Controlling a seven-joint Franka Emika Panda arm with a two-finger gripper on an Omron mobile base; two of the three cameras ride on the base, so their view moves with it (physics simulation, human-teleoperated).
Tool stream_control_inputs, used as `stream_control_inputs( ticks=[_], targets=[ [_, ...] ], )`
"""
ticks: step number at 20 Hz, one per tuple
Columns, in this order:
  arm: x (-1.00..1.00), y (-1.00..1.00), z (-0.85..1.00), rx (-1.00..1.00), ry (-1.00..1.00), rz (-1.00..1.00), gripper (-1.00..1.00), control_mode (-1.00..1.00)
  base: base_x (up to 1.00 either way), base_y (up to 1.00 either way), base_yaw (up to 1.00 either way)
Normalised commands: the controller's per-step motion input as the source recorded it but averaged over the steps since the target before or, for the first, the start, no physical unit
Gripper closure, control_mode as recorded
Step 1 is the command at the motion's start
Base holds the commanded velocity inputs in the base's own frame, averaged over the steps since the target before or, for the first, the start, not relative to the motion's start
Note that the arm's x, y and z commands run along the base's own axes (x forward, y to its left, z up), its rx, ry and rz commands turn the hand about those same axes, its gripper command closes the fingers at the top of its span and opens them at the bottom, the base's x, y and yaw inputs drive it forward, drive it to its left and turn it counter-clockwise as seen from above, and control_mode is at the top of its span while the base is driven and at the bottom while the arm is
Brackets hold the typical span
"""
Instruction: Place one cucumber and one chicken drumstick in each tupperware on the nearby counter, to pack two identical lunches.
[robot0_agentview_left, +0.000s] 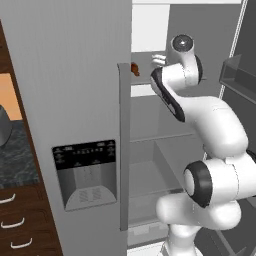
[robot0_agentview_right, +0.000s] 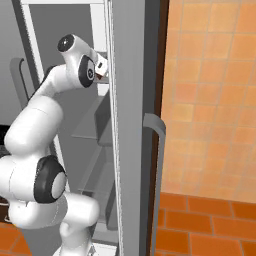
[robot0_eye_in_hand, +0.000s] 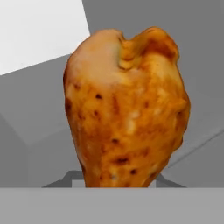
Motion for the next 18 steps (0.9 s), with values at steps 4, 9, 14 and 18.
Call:
stream_control_inputs(
  ticks=[4, 9, 14, 18],
  targets=[
    [-1.00, 0.55, 0.11, -0.01, 0.24, 0.02, 1.00, -1.00, 0.00, 0.00, 0.00],
    [-1.00, 0.22, -0.85, -0.11, -0.03, 0.15, 1.00, -1.00, 0.00, 0.00, 0.00],
    [-1.00, -0.21, -0.90, -0.01, -0.16, 0.21, 1.00, -1.00, 0.00, 0.00, 0.00],
    [-0.98, -0.12, -0.38, 0.00, -0.17, 0.39, 1.00, -1.00, 0.00, 0.00, 0.00]
  ],
)
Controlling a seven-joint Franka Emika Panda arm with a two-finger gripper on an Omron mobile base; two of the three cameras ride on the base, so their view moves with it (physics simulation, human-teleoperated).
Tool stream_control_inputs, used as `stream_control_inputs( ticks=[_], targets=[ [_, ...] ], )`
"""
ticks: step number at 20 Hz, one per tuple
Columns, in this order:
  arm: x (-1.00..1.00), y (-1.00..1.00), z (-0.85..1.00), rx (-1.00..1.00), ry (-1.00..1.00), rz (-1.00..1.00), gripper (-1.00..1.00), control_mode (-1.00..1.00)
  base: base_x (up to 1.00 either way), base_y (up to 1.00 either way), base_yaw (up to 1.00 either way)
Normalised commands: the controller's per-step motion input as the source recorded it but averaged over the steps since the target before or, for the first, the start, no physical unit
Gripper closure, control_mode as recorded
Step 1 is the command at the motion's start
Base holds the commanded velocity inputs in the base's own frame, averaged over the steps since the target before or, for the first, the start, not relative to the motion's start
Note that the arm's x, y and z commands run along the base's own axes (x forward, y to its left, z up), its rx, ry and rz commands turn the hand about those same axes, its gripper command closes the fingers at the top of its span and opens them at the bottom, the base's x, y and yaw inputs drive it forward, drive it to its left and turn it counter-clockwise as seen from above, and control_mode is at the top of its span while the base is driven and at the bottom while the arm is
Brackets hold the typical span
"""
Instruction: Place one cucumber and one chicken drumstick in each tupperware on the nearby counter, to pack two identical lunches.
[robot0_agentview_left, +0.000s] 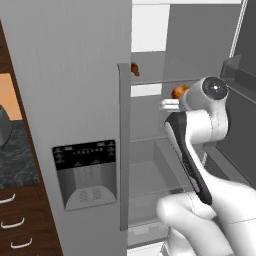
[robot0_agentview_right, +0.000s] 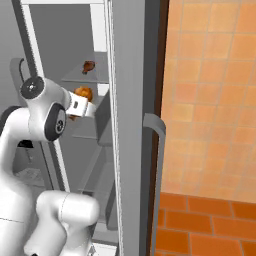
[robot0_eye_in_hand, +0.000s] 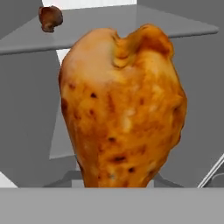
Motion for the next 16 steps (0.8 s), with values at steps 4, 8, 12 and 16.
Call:
stream_control_inputs(
  ticks=[4, 8, 12, 16],
  targets=[
    [-0.66, -0.04, -0.23, 0.01, -0.07, 0.41, 1.00, 1.00, -0.15, 0.05, 0.12],
    [0.00, 0.00, 0.00, 0.00, 0.00, 0.00, 1.00, 1.00, -0.16, 0.94, 0.25],
    [0.00, 0.00, 0.00, 0.00, 0.00, 0.00, 1.00, 1.00, 0.03, 1.00, 0.12],
    [0.00, 0.00, 0.00, 0.00, 0.00, 0.00, 1.00, 1.00, 0.06, 1.00, 0.15]
  ],
)
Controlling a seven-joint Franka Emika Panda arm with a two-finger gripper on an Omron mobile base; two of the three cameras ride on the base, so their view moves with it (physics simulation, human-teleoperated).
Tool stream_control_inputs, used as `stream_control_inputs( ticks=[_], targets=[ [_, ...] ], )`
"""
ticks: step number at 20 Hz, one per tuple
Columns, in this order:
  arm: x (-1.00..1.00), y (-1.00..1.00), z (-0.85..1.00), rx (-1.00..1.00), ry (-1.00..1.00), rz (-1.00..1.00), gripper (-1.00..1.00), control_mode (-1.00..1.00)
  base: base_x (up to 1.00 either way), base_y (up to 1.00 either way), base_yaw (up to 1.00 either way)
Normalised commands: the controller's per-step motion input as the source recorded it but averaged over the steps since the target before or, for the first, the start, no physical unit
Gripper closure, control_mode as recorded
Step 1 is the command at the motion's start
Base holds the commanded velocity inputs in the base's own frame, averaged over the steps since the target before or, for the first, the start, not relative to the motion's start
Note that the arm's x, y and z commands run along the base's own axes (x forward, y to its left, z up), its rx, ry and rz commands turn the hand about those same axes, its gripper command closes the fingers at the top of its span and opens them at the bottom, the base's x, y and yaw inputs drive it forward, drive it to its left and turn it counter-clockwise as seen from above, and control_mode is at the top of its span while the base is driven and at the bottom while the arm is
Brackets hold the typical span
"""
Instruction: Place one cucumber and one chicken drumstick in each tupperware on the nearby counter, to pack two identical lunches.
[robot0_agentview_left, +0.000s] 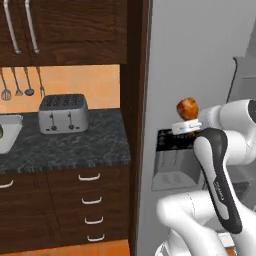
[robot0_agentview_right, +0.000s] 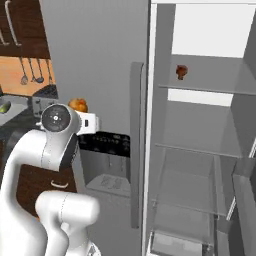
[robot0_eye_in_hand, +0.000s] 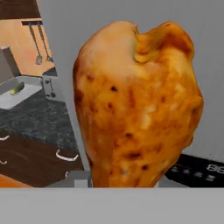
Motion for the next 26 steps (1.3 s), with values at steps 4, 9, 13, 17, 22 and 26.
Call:
stream_control_inputs(
  ticks=[4, 9, 13, 17, 22, 26],
  targets=[
    [0.00, 0.00, 0.00, 0.00, 0.00, 0.00, 1.00, 1.00, 0.00, 1.00, 0.32],
    [0.00, 0.00, 0.00, 0.00, 0.00, 0.00, 1.00, 1.00, 0.13, 1.00, 0.30],
    [0.00, 0.00, 0.00, 0.00, 0.00, 0.00, 1.00, 1.00, 0.51, 1.00, 0.19],
    [0.00, 0.00, 0.00, 0.00, 0.00, 0.00, 1.00, 1.00, 0.97, 1.00, -0.02],
    [0.00, 0.00, 0.00, 0.00, 0.00, 0.00, 1.00, 1.00, 0.81, 1.00, -0.27],
    [0.00, 0.00, 0.00, 0.00, 0.00, 0.00, 1.00, 1.00, 0.45, 0.82, -0.36]
  ],
)
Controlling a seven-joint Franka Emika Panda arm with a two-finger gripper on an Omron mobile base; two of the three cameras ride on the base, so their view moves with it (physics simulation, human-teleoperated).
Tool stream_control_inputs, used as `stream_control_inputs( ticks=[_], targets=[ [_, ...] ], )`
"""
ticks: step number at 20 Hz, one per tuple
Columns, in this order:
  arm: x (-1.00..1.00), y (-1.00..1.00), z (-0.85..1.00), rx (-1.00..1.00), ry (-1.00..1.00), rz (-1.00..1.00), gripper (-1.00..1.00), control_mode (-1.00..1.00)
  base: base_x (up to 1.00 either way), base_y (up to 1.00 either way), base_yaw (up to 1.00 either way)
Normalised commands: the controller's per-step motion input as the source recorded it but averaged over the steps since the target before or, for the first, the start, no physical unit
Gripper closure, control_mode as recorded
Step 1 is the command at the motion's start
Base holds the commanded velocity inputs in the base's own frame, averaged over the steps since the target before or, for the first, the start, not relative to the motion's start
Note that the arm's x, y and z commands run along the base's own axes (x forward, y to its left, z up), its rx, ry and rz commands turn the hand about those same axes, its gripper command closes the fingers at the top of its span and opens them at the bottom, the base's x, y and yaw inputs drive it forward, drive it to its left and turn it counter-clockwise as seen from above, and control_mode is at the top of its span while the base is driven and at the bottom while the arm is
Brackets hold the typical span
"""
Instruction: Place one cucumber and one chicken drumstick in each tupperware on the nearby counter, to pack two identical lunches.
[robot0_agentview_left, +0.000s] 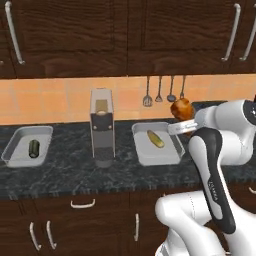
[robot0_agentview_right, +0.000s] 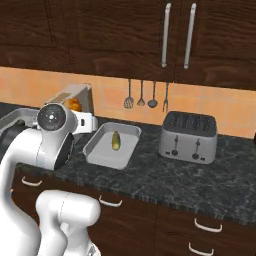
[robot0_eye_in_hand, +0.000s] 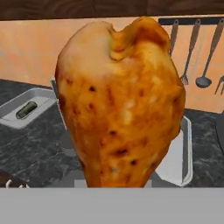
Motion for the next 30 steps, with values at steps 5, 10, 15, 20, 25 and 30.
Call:
stream_control_inputs(
  ticks=[5, 10, 15, 20, 25, 30],
  targets=[
    [0.00, 0.00, 0.00, 0.00, 0.00, 0.00, 1.00, 1.00, 0.66, 0.08, -0.37],
    [0.07, 0.03, -0.20, -0.02, 0.03, 0.00, 1.00, -1.00, 0.60, 0.00, -0.12],
    [0.13, 0.13, -1.00, -0.11, 0.21, 0.01, 1.00, -1.00, 0.00, 0.00, 0.00],
    [0.68, 0.32, -1.00, -0.09, 0.19, 0.06, 1.00, -1.00, 0.00, 0.00, 0.00],
    [0.76, 0.08, -0.84, 0.00, 0.31, 0.10, 1.00, -1.00, 0.00, 0.00, 0.00],
    [0.49, -0.03, -0.46, 0.00, 0.21, 0.08, 1.00, -1.00, 0.00, 0.00, 0.00]
  ],
)
